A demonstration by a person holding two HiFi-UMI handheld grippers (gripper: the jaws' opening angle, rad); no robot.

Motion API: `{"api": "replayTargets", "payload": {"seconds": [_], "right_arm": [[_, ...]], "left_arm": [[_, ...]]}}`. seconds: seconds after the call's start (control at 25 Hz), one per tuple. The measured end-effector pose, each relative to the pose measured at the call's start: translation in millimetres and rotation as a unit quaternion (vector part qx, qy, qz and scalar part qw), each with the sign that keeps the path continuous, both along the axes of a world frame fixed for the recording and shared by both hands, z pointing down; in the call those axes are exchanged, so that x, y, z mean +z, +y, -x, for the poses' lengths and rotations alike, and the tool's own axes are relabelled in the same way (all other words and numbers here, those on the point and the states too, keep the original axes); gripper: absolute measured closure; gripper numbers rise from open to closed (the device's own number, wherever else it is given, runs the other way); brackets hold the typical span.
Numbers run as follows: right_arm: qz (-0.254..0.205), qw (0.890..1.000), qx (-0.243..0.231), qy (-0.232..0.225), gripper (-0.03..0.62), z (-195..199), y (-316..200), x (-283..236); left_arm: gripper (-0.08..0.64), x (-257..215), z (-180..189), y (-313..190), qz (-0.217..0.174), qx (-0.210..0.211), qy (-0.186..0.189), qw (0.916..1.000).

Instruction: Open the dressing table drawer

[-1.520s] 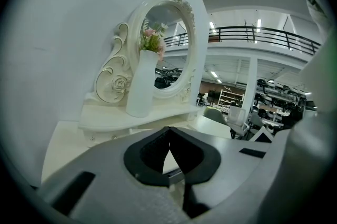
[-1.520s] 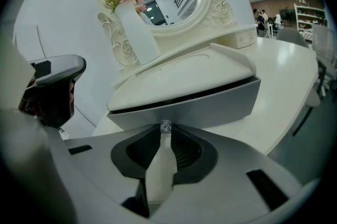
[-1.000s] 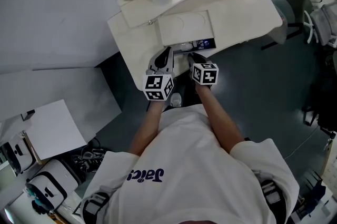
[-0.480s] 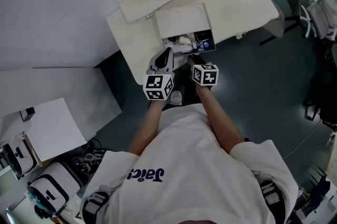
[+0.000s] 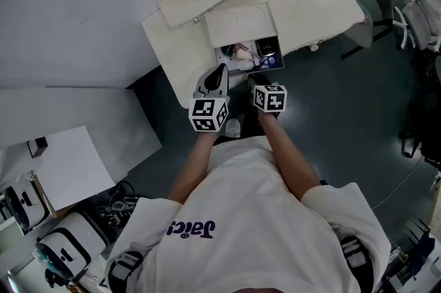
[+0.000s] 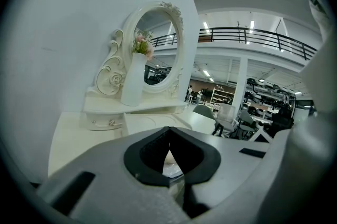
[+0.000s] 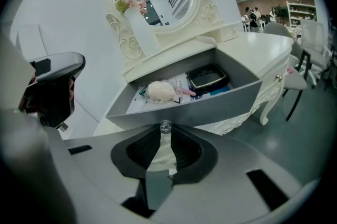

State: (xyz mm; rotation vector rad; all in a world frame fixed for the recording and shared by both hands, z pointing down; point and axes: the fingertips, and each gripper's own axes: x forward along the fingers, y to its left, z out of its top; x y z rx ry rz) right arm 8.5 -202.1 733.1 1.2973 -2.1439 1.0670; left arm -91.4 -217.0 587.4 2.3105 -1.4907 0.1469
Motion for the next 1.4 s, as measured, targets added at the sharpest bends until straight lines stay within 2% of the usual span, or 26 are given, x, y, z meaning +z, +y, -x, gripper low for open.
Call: {"api": "replayTargets", "payload": {"seconds": [0.12,0.32,0.44,0.56,0.8,1.0,1.2,1.4], "right_arm": [[0.001,1.000,0.006,-0.005,0.524,-1.0,-0.8,1.6],[-0.014,1.000,0.018,0.012,0.497,-9.9,4.9,-16.3],[-0.052,0.998,0.030,0.025,0.497,-20.8,3.9,-43.6],[-0.110,0.992,0.041,0.035,0.513,-30.2,-6.1,-81.7],[-0.243,0.967,0.036,0.073,0.565,-37.5,-22.4,-180.4],[-0.320,0.943,0.038,0.082,0.583,-32.0,-20.9,-244.3],[-0.375,0.923,0.037,0.079,0.583,-24.4,-18.9,-286.8],[-0.394,0.915,0.039,0.077,0.583,-22.0,-17.9,-303.1]], "left_arm": [[0.545,-1.4,0.6,1.0,-0.001,0.003,-0.001,1.0000],[0.545,-6.2,3.2,1.8,-0.006,0.009,0.002,0.9999],[0.545,-14.8,1.3,-0.1,-0.010,0.015,0.003,0.9998],[0.545,-28.9,-2.9,-3.3,-0.024,0.023,0.001,0.9994],[0.545,-75.3,-8.0,-6.9,-0.055,0.036,0.020,0.9976],[0.545,-113.9,-1.7,-6.5,-0.099,0.038,0.004,0.9944],[0.545,-133.6,-4.2,-3.3,-0.128,0.042,-0.004,0.9909],[0.545,-144.1,-9.1,-3.7,-0.143,0.046,-0.007,0.9886]]}}
